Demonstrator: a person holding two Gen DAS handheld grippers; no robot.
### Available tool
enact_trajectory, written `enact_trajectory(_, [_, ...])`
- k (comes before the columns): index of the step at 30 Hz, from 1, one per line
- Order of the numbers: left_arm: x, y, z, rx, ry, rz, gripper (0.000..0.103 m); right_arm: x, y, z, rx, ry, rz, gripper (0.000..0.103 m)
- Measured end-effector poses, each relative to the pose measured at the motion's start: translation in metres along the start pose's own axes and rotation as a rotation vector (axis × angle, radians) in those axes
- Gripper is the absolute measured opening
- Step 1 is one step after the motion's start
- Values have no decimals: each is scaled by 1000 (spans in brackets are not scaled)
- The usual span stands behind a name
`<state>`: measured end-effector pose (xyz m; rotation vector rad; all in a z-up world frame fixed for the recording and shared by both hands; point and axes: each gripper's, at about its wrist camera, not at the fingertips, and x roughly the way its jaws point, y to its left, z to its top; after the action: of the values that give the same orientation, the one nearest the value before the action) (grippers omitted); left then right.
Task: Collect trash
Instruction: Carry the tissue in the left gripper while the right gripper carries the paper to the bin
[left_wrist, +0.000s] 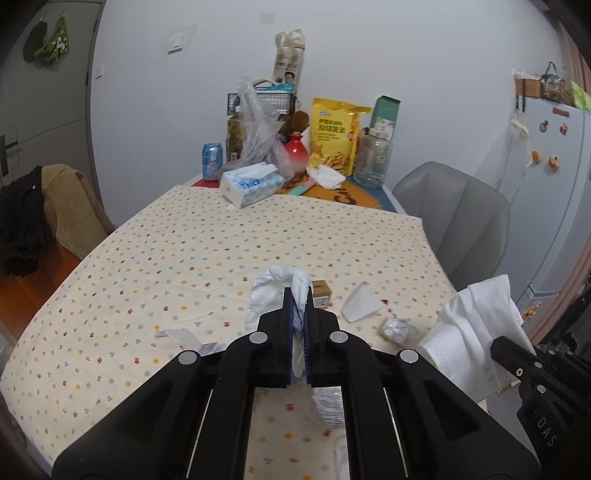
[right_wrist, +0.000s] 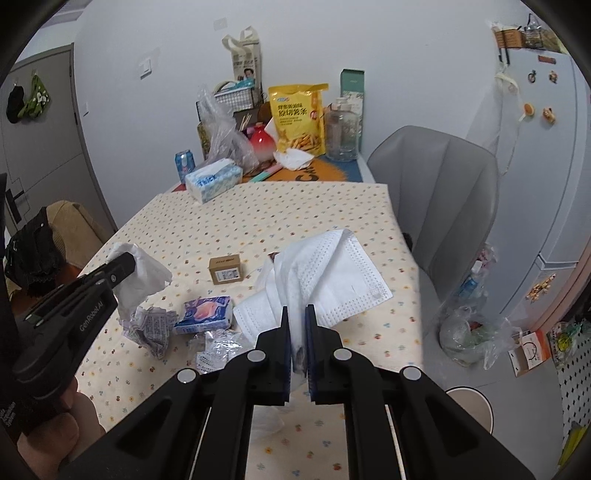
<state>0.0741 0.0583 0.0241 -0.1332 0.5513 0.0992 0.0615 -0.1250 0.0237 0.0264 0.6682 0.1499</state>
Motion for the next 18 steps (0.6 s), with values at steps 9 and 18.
enact_trajectory(9, [-21,-54,1,61,-25,-54,6,-32,-47,-6,54,-47,-83,8])
enact_trajectory(18, [-33,-116,-4,112,-31,-124,6,-61,-103,-14,107,-68,-174,8])
